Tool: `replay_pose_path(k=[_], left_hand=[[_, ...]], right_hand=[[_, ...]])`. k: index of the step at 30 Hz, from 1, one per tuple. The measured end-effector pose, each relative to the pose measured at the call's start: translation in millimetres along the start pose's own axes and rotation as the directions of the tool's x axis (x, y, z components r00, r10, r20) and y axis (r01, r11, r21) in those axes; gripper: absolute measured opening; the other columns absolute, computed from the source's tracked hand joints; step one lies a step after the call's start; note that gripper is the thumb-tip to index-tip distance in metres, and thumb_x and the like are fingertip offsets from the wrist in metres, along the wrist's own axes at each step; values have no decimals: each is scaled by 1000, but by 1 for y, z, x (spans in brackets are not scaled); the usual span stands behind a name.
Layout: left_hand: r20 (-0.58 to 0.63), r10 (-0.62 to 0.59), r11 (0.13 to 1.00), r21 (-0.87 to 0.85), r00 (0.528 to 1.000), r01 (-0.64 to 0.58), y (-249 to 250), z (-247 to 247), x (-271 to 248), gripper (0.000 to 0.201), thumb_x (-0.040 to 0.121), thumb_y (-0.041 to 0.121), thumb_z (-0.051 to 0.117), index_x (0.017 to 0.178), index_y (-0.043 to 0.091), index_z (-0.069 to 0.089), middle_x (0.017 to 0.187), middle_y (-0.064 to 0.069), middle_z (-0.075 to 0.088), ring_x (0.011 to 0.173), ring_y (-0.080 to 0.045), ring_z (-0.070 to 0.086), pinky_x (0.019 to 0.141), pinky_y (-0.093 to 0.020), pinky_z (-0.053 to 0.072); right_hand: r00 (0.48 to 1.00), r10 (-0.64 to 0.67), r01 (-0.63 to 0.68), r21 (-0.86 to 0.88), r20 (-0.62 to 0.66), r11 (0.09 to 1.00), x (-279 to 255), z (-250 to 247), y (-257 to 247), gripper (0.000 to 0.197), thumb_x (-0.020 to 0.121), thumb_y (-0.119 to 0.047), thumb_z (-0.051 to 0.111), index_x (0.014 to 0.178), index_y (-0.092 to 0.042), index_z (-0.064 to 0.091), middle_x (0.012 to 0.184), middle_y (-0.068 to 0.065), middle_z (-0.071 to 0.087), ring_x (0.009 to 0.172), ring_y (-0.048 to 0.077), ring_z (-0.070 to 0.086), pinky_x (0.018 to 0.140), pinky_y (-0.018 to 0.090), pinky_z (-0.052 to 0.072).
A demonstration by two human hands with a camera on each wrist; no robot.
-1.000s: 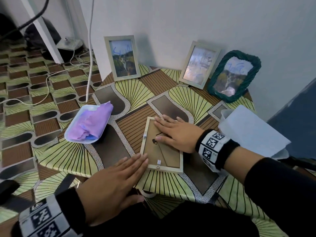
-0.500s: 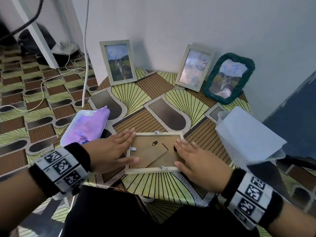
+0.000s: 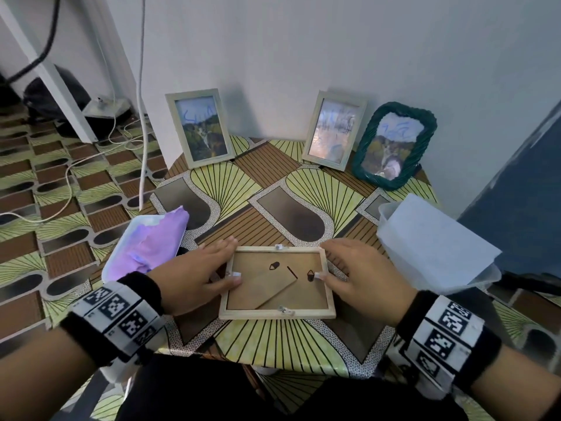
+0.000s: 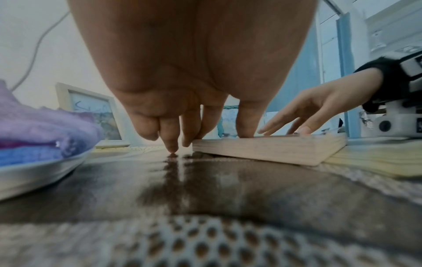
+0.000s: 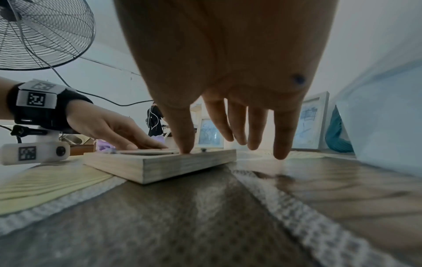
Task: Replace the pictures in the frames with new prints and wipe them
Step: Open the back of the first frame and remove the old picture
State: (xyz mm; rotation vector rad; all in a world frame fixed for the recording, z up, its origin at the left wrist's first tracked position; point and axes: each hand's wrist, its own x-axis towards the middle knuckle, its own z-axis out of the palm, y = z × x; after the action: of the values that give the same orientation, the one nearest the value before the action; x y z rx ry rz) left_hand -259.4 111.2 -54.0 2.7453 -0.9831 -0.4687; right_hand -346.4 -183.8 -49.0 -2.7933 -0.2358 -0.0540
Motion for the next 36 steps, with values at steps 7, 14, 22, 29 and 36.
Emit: replay_pose_path(k=[7,14,22,29,36], left_hand=[[-32,-18,988,156,999,22,2,6,4,71,102,52,27,157,17,1,164,4,0,150,-9,5,115,-17,-4],[-127,-38,946,314,991,77,10,8,9,64,103,50,23,156,15,15,163,2,19,145,-14,27,117,-26,20],[-107,-74,924,367,991,108,12,1,18,54,103,40,28,152,18,30,155,4,38,133,-17,41,105,-33,40],[-110,-99,915,381,989,134,13,-7,17,49,103,42,30,149,27,39,142,11,53,123,-18,52,98,-35,45],[-82,-76,978,187,994,90,8,-1,10,62,100,49,38,153,17,29,152,1,43,139,-16,36,111,-31,34]], right_hand=[[963,68,-49,-76,262,996,9,8,1,68,101,-46,41,156,-15,17,164,-2,12,145,15,30,117,32,30],[974,123,-83,-206,188,975,14,6,-6,62,97,-51,38,150,-20,35,159,-8,27,116,21,57,91,33,49],[979,164,-116,-332,120,936,21,5,-17,37,96,-41,38,111,-21,66,117,-4,67,91,21,60,76,35,52],[968,236,-194,-336,89,922,28,10,-20,35,97,-36,36,94,-17,65,86,0,63,77,20,53,66,31,44],[953,196,-170,-130,229,977,4,3,-16,55,100,-51,39,146,-22,40,157,0,34,135,27,44,111,42,39]])
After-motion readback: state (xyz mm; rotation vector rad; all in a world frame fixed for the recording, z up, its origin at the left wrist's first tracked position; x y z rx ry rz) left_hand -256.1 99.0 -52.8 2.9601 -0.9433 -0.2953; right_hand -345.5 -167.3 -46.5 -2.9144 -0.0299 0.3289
